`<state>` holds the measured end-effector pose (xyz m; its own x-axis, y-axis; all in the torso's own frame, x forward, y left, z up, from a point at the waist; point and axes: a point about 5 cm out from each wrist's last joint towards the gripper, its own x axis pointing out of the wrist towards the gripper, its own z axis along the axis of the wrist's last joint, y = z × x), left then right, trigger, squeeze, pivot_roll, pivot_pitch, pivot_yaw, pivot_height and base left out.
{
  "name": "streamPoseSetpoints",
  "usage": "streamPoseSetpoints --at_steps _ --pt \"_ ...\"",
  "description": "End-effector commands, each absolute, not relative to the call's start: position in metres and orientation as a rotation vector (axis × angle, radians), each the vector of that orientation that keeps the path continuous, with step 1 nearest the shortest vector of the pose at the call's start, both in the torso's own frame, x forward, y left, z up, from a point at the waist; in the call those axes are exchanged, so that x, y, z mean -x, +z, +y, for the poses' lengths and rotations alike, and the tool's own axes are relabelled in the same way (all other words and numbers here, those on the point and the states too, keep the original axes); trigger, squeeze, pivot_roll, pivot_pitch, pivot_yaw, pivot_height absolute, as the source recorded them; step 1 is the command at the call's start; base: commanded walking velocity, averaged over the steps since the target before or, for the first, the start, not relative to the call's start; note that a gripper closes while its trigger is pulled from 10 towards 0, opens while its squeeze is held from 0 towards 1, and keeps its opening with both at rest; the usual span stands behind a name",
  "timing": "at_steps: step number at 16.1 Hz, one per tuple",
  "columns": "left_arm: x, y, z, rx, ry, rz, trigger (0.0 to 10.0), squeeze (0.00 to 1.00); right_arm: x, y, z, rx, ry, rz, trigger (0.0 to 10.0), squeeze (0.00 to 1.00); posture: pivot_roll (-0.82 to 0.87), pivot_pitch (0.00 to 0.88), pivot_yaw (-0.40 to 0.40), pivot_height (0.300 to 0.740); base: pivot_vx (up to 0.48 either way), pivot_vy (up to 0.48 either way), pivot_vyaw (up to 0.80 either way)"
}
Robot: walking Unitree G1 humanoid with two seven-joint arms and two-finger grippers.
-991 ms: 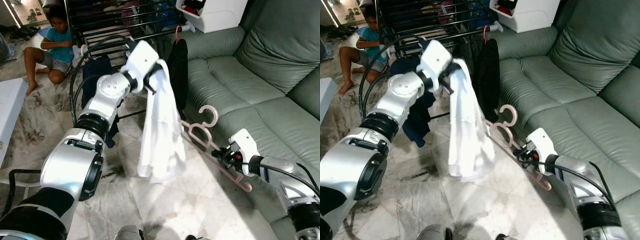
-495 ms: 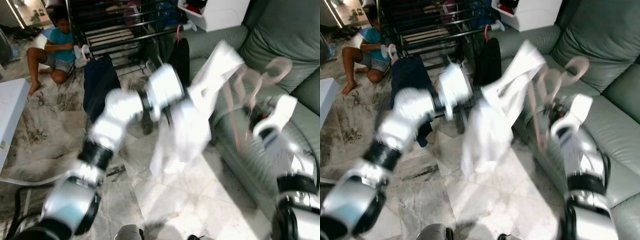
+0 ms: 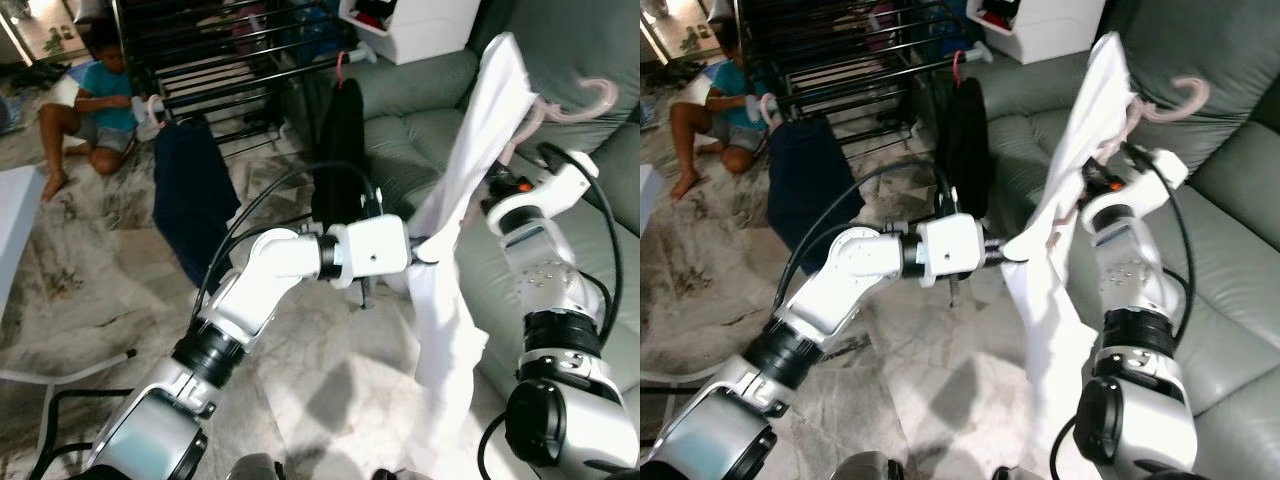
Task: Hang hanger
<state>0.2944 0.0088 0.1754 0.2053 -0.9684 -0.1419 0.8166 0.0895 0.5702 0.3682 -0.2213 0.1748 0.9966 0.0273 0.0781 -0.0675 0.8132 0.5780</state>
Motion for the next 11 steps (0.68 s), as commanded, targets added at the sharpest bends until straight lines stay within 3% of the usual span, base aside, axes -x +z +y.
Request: streamPoseSetpoints --at_steps 1,2,3,5,6,8,9,10,11 --pt "-0.286 0.168 0.010 -0.642 -1.403 -0.298 10.0 0.00 -0.371 0.211 -0.233 -0.644 0.010 -0.235 10.0 0.00 -0.01 0.000 0.035 0.740 0.000 0.000 0.00" --pt "-0.285 0.165 0.011 -0.640 -1.402 -0.284 10.0 0.00 -0.371 0.215 -0.240 -0.680 -0.036 -0.264 10.0 0.00 -0.01 0.000 0.035 0.740 0.000 0.000 0.00" --pt "-0.284 0.154 0.017 -0.655 -1.397 -0.243 10.0 0.00 -0.369 0.223 -0.257 -0.610 -0.118 -0.327 10.0 0.00 -0.01 0.000 0.035 0.740 0.000 0.000 0.00" --pt "-0.283 0.144 0.024 -0.670 -1.389 -0.203 10.0 0.00 -0.368 0.232 -0.262 -0.517 -0.120 -0.351 10.0 0.00 -0.01 0.000 0.035 0.740 0.000 0.000 0.00" --pt "-0.284 0.138 0.030 -0.674 -1.368 -0.175 10.0 0.00 -0.367 0.234 -0.275 -0.451 -0.225 -0.356 10.0 0.00 -0.01 0.000 0.033 0.740 0.000 0.000 0.00" --pt "-0.285 0.134 0.034 -0.678 -1.351 -0.151 10.0 0.00 -0.366 0.237 -0.291 -0.490 -0.338 -0.366 10.0 0.00 -0.01 0.000 0.033 0.740 0.000 0.000 0.00" --pt "-0.285 0.133 0.033 -0.679 -1.339 -0.150 10.0 0.00 -0.377 0.233 -0.258 -0.570 -0.131 -0.314 10.0 0.00 -0.02 0.000 0.029 0.740 0.000 0.000 0.00" --pt "-0.285 0.134 0.030 -0.675 -1.334 -0.160 10.0 0.00 -0.384 0.218 -0.221 -0.514 0.051 -0.178 10.0 0.00 -0.02 0.000 0.029 0.740 0.000 0.000 0.00" --pt "-0.286 0.136 0.028 -0.678 -1.323 -0.175 10.0 0.00 -0.383 0.219 -0.228 -0.552 -0.033 -0.209 10.0 0.00 -0.01 0.000 0.024 0.740 0.000 0.000 0.00"
